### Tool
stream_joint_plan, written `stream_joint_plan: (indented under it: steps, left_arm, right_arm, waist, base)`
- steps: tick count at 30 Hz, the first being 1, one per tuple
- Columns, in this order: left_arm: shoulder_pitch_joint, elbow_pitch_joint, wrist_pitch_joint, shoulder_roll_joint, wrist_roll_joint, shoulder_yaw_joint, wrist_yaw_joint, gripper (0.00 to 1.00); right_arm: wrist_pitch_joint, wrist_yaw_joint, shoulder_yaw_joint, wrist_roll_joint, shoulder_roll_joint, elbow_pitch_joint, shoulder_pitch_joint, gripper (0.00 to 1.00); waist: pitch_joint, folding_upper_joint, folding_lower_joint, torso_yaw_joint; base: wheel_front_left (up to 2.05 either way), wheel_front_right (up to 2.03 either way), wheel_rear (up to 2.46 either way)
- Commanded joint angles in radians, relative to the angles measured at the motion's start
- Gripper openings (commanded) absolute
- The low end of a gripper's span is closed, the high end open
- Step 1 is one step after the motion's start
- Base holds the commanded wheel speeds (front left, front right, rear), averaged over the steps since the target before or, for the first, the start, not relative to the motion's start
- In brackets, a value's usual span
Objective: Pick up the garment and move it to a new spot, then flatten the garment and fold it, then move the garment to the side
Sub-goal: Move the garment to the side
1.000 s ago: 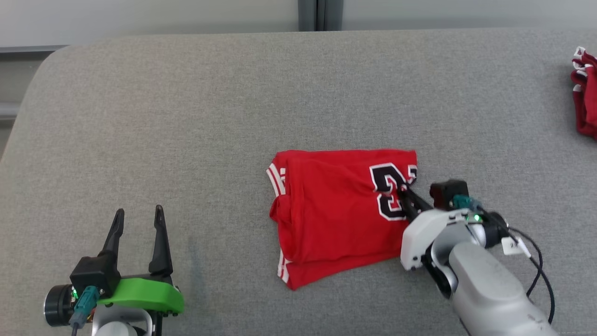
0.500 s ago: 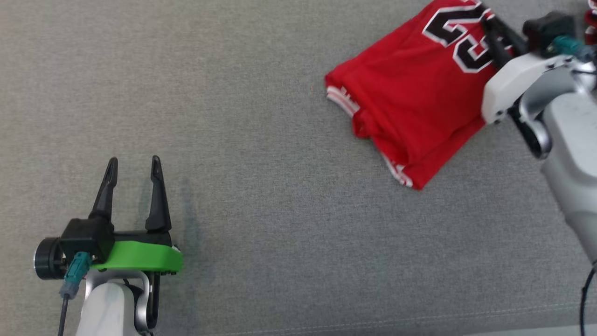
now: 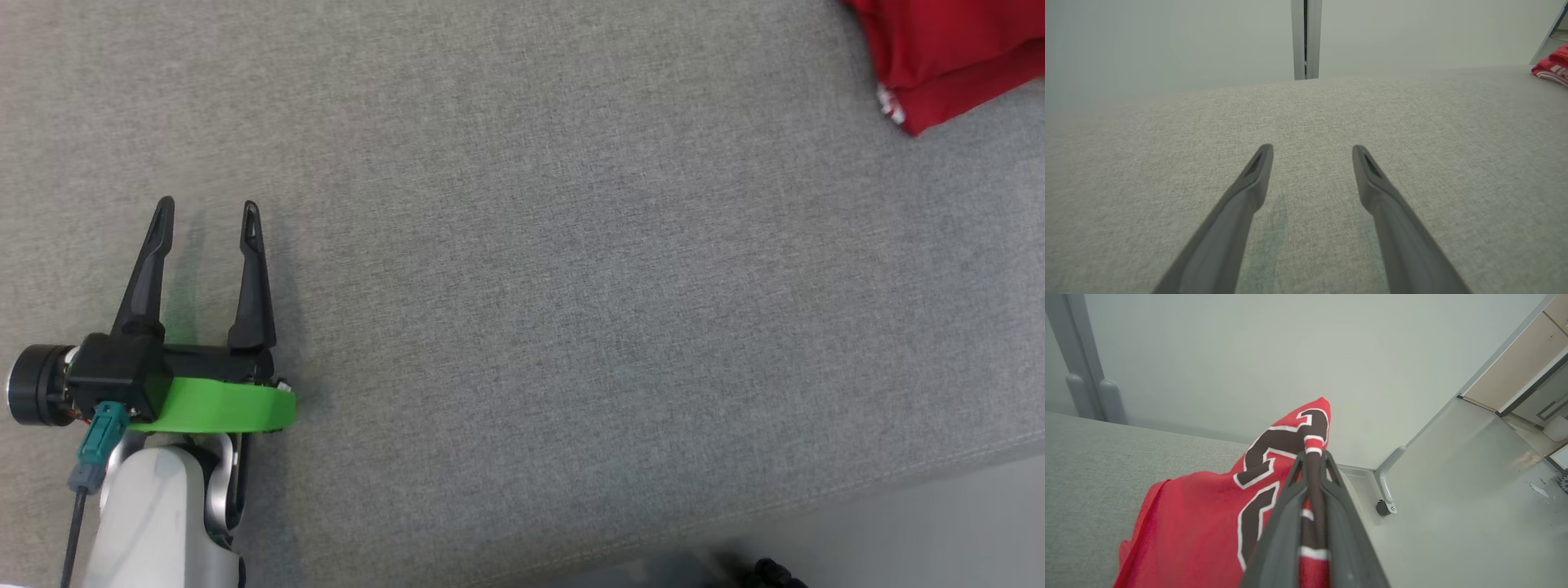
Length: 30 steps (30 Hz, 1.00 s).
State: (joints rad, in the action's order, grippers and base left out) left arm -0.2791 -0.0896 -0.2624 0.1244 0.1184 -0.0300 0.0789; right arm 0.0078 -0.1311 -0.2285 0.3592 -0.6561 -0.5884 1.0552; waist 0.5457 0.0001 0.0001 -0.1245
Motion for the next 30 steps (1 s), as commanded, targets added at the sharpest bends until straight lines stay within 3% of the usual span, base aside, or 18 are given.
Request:
stream_joint_plan:
  steps: [1,10,14,15,17,23,30]
  left_arm:
    - [-0.017,0.008,-0.003,0.014,-0.007,0.004,0.002,1.0]
    - [-0.032,0.039,0.004,0.019,-0.012,-0.025,0.005,1.0]
    - [-0.034,0.048,0.004,0.022,-0.011,-0.027,0.0,1.0]
    - [-0.033,0.049,0.004,0.023,-0.009,-0.026,-0.002,1.0]
    - [-0.031,0.047,0.004,0.026,-0.008,-0.026,-0.006,1.0]
    - [-0.029,0.026,0.003,0.027,0.002,-0.023,-0.012,1.0]
    - [0.011,-0.006,-0.001,0.004,0.023,-0.019,-0.023,1.0]
  right_arm:
    - [0.004,0.001,0.009,0.006,-0.006,-0.004,0.025,0.0]
    - [0.025,0.001,0.044,-0.019,-0.096,-0.164,0.131,0.0]
    - [0.026,0.001,0.062,-0.039,-0.097,-0.255,0.162,0.0]
    - [0.023,0.001,0.065,-0.044,-0.09,-0.277,0.169,0.4]
    - [0.015,0.001,0.07,-0.057,-0.084,-0.316,0.18,1.0]
    - [-0.052,0.001,0.064,-0.122,-0.053,-0.374,0.21,1.0]
    - [-0.17,0.001,0.028,-0.149,0.009,-0.361,0.212,1.0]
  waist:
    - [0.059,-0.0001,-0.0001,-0.052]
    - [0.101,-0.0001,-0.0001,-0.02]
    - [0.113,-0.0001,-0.0001,-0.007]
    - [0.116,-0.0001,-0.0001,-0.006]
    - [0.118,-0.0001,-0.0001,-0.005]
    - [0.091,-0.0001,-0.0001,-0.005]
    - [-0.021,-0.0001,-0.0001,0.005]
  base:
    - [0.0,0.0,0.0]
    - [0.0,0.0,0.0]
    - [0.0,0.0,0.0]
    - [0.0,0.0,0.0]
    - [0.0,0.0,0.0]
    - [0.0,0.0,0.0]
    - [0.0,0.0,0.0]
